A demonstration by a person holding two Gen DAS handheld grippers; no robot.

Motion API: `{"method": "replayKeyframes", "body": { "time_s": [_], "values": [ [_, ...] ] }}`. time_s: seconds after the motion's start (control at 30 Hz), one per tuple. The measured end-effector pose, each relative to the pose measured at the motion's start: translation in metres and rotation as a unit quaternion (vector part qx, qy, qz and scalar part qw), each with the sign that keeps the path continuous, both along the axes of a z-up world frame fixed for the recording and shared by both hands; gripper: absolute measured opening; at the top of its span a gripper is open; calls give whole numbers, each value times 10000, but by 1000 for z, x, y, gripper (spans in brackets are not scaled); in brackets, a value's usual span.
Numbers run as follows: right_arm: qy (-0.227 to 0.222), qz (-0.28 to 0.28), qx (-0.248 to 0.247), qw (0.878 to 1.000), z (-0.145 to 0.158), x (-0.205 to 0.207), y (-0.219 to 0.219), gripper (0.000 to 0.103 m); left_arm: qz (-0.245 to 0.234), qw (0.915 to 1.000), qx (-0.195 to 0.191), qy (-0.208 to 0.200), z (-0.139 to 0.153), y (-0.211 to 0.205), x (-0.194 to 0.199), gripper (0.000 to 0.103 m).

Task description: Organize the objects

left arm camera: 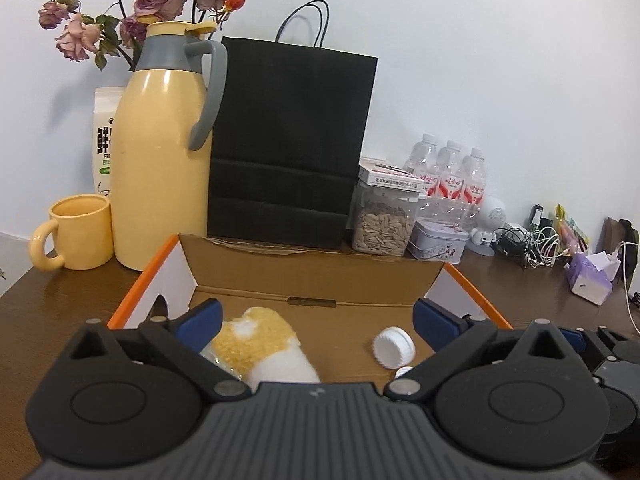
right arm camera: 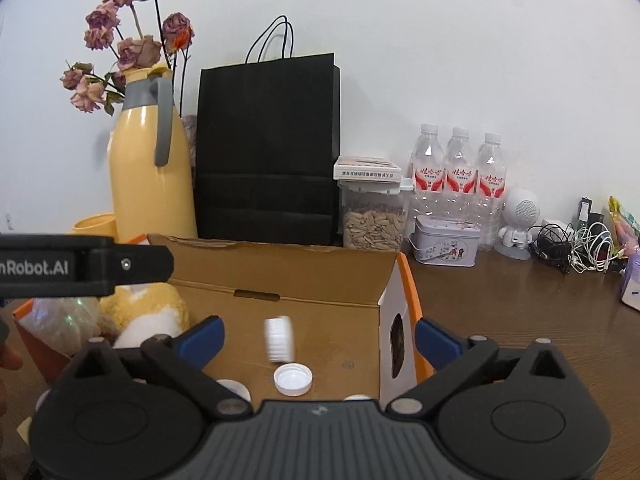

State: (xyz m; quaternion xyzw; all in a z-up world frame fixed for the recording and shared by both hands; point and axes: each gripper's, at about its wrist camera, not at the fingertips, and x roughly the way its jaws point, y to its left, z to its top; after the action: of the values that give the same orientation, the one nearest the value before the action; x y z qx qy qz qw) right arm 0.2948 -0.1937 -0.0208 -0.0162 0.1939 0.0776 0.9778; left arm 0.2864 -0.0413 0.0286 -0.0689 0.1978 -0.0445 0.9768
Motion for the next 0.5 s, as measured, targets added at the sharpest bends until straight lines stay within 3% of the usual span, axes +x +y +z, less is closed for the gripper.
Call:
{"method": "replayKeyframes", "body": {
  "time_s": [0.5],
  "values": [
    [-187,105,-7,9998,15,-23,-1,102,199,9997,173,-19,14,1,-23,103]
  ]
}}
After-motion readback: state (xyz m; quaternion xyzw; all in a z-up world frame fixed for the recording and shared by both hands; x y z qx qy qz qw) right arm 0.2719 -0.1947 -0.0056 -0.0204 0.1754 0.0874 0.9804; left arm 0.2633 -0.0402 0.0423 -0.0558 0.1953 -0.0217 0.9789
